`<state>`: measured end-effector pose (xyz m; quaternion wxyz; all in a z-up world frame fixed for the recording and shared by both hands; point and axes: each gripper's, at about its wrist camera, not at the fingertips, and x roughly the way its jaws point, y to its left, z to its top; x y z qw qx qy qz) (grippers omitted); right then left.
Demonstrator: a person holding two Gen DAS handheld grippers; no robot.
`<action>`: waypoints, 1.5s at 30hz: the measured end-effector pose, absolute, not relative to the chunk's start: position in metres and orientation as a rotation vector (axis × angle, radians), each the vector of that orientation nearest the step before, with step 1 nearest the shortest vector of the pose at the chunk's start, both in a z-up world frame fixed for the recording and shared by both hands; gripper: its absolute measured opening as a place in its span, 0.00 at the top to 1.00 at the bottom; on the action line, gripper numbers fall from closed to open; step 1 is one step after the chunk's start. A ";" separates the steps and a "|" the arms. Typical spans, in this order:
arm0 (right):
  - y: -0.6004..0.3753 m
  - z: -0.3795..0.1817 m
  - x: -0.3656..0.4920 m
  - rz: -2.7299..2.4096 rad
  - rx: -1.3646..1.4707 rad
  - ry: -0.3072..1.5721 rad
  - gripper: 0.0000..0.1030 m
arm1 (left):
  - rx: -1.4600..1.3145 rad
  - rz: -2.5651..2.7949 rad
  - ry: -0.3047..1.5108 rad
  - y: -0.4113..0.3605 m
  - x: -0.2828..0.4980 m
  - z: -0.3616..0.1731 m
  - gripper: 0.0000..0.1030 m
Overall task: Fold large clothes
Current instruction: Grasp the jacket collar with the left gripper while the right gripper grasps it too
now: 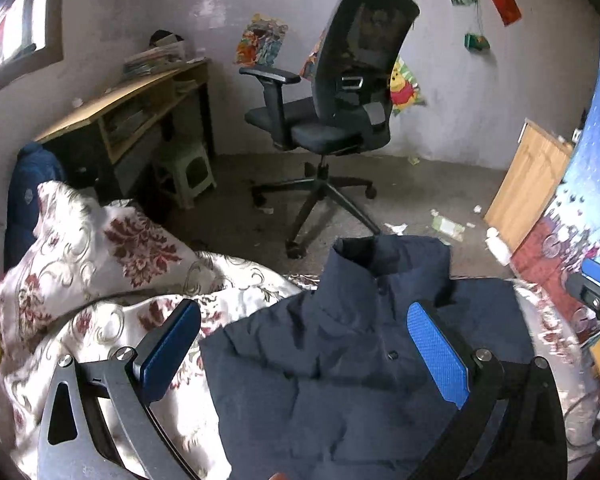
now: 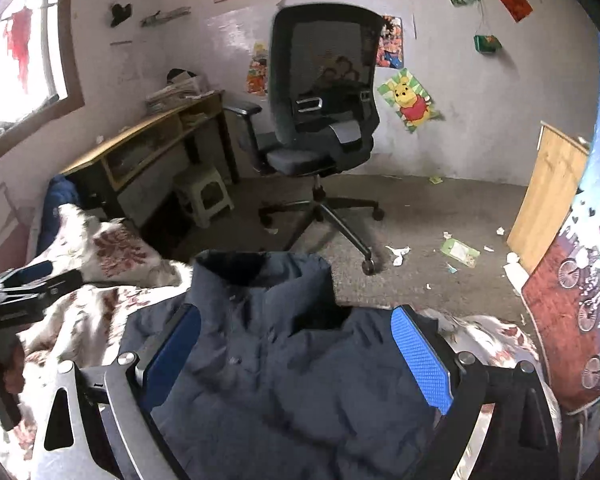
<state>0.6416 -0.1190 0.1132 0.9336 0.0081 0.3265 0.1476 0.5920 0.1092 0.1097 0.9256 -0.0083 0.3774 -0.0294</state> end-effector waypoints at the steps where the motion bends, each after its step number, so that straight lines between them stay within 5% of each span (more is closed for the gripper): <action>1: -0.122 0.104 0.657 0.310 0.032 0.675 0.06 | -0.005 -0.053 0.785 0.106 0.602 0.103 0.01; 10: -0.138 0.040 0.777 0.323 0.177 0.843 0.07 | -0.053 -0.023 0.873 0.092 0.689 0.054 0.02; 16: -0.134 0.006 0.829 0.351 0.178 0.915 0.18 | -0.090 -0.002 0.924 0.093 0.739 0.023 0.03; 18: -0.131 -0.004 0.843 0.366 0.177 0.944 0.24 | -0.089 -0.003 0.950 0.090 0.754 0.011 0.08; 27: -0.109 -0.042 0.890 0.450 0.209 1.041 0.54 | -0.029 -0.029 1.095 0.080 0.791 -0.021 0.59; 29: -0.103 -0.045 0.893 0.465 0.180 1.055 0.71 | -0.070 -0.055 1.117 0.083 0.793 -0.024 0.87; 32: -0.100 -0.040 0.889 0.487 0.184 1.034 0.88 | -0.130 -0.060 1.124 0.083 0.794 -0.023 0.92; 45: -0.133 0.014 0.821 0.610 0.352 0.877 0.91 | -0.211 -0.188 0.984 0.096 0.724 0.040 0.97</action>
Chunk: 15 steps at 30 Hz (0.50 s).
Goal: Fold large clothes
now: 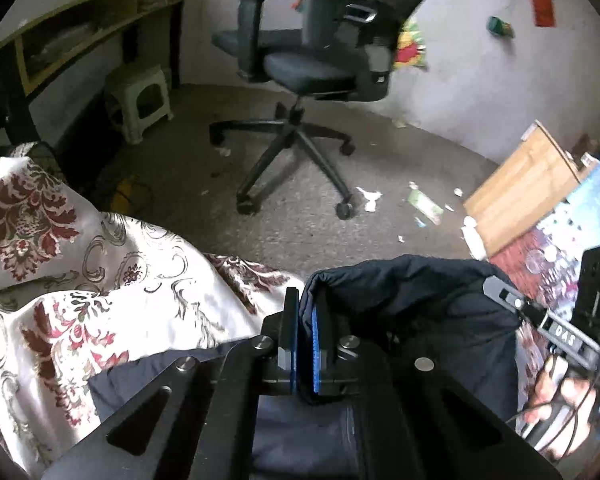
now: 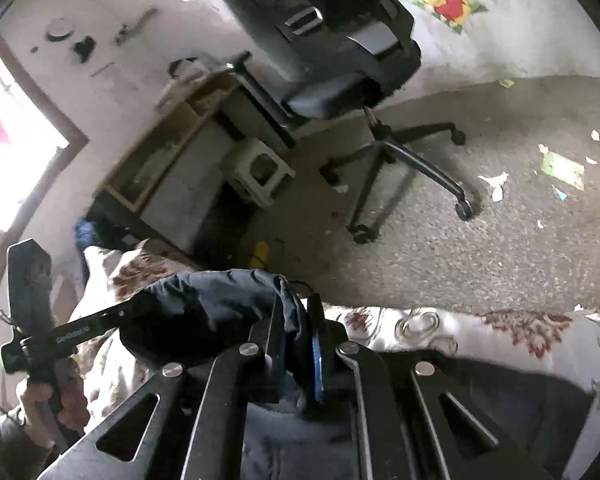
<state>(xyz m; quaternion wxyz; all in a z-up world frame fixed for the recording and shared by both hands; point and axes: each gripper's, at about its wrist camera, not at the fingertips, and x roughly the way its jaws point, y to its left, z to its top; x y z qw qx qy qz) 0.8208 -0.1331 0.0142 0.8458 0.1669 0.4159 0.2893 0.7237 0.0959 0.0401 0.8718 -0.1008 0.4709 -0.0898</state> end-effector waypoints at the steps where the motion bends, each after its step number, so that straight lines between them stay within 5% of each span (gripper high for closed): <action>1: -0.134 0.020 0.810 0.620 0.335 0.867 0.91 | -0.196 -0.200 0.982 0.094 0.715 0.044 0.97; 15: -0.144 0.000 0.715 0.639 0.140 0.925 0.92 | -0.048 -0.406 1.053 0.076 0.623 0.005 0.98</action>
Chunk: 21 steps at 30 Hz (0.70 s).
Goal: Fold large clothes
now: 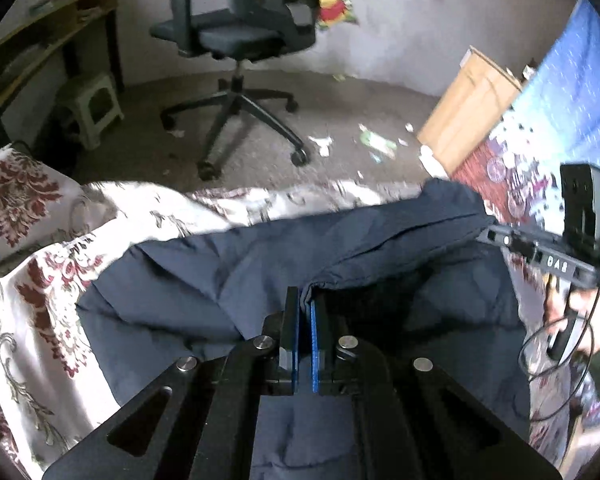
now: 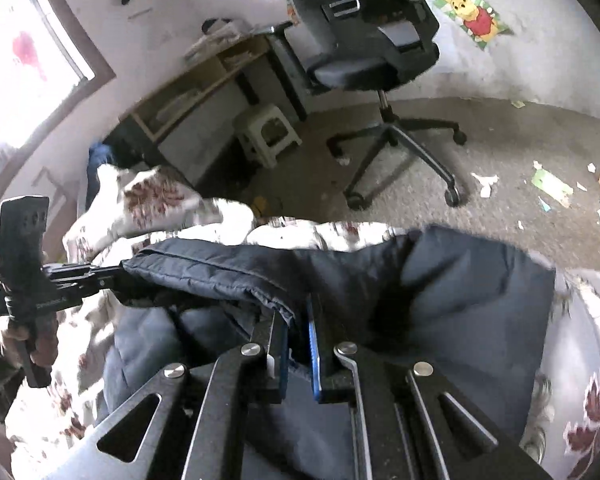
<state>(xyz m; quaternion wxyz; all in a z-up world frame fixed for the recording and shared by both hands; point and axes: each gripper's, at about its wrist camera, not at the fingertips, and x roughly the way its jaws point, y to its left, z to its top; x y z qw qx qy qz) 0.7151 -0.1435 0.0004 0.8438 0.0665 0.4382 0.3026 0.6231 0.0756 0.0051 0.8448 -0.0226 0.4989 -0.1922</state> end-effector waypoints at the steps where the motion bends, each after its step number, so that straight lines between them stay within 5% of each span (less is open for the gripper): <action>1: -0.144 -0.003 0.712 0.636 0.128 0.935 0.92 | -0.033 -0.407 1.066 0.074 0.620 -0.001 0.98; 17: -0.135 -0.049 0.719 0.576 0.155 1.032 0.91 | 0.112 -0.334 1.160 0.058 0.632 -0.076 0.98; 21: -0.146 -0.034 0.708 0.609 0.166 1.011 0.77 | 0.093 -0.380 1.135 0.065 0.624 -0.067 0.97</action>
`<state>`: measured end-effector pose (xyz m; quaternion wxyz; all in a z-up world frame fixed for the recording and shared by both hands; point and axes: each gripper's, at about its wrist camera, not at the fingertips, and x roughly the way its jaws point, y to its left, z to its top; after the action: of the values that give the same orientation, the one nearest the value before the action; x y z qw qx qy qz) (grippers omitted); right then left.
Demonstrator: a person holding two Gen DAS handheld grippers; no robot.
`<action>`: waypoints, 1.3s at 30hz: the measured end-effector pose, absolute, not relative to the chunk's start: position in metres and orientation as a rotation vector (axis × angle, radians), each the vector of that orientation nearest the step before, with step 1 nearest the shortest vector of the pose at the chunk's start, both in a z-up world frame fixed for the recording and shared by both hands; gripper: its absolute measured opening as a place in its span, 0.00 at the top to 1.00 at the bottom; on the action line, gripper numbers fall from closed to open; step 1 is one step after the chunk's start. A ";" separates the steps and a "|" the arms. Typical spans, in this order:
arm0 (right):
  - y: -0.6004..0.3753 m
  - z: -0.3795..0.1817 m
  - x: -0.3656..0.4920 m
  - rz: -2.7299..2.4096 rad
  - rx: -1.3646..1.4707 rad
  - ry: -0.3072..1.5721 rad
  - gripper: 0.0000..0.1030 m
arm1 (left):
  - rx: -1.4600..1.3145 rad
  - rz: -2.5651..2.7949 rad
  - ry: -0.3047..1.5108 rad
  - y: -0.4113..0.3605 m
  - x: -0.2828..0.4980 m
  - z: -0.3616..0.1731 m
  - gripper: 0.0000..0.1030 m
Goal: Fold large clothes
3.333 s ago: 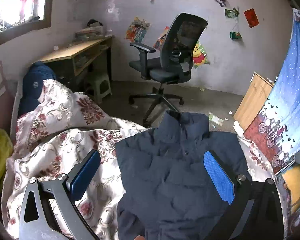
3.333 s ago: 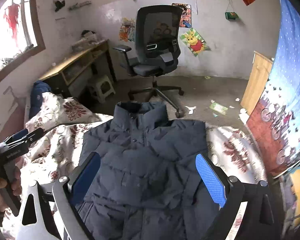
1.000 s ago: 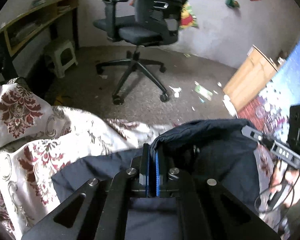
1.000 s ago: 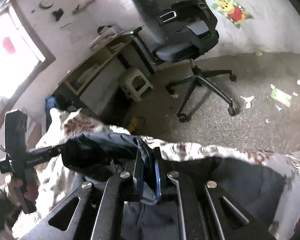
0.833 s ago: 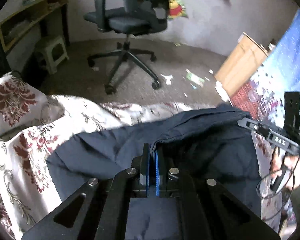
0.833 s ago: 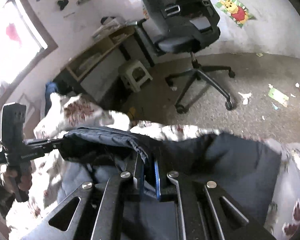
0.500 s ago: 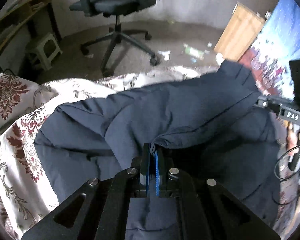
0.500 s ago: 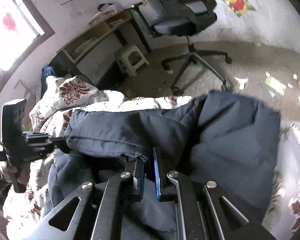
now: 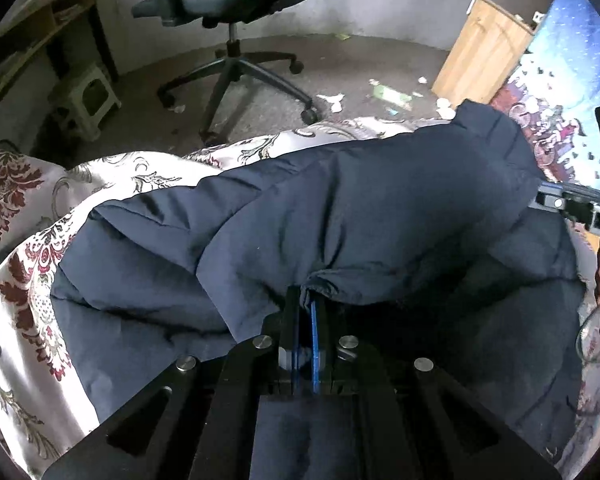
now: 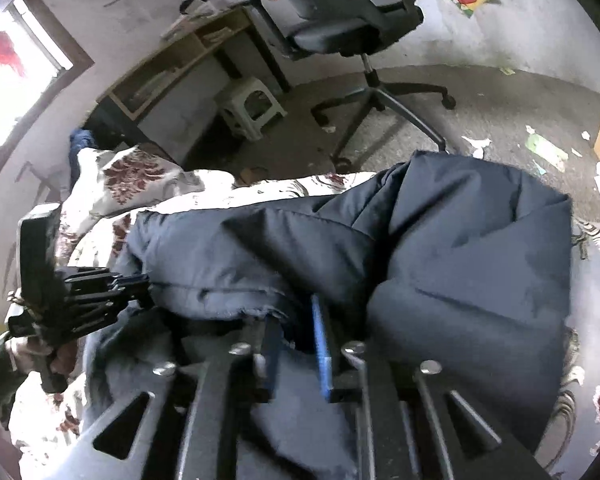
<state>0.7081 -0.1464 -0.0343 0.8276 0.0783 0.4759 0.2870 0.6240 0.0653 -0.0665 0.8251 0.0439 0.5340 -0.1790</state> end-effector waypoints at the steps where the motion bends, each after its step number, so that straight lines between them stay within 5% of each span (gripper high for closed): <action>1: -0.151 -0.028 0.706 0.618 0.170 0.997 0.73 | 0.092 -0.384 1.135 0.067 0.624 -0.065 0.97; 8: -0.162 0.019 0.705 0.666 0.269 0.851 0.73 | 0.107 -0.359 1.155 0.061 0.630 -0.062 0.97; 15: -0.117 -0.019 0.733 0.622 0.200 1.033 0.73 | 0.014 -0.408 1.137 0.074 0.622 -0.041 0.91; 19: -0.117 -0.045 0.729 0.599 0.207 1.084 0.72 | -0.047 -0.426 1.045 0.087 0.613 -0.013 0.60; 26: -0.117 -0.044 0.725 0.623 0.134 1.104 0.73 | -0.175 -0.480 1.000 0.079 0.643 -0.002 0.59; 39: -0.119 -0.067 0.736 0.528 -0.010 1.184 0.90 | 0.205 -0.497 1.181 0.018 0.662 -0.061 0.60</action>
<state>0.7362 -0.1193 -0.0673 0.7971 -0.0045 0.5515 0.2459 0.6622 0.0179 -0.0608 0.7969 0.0954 0.5498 -0.2314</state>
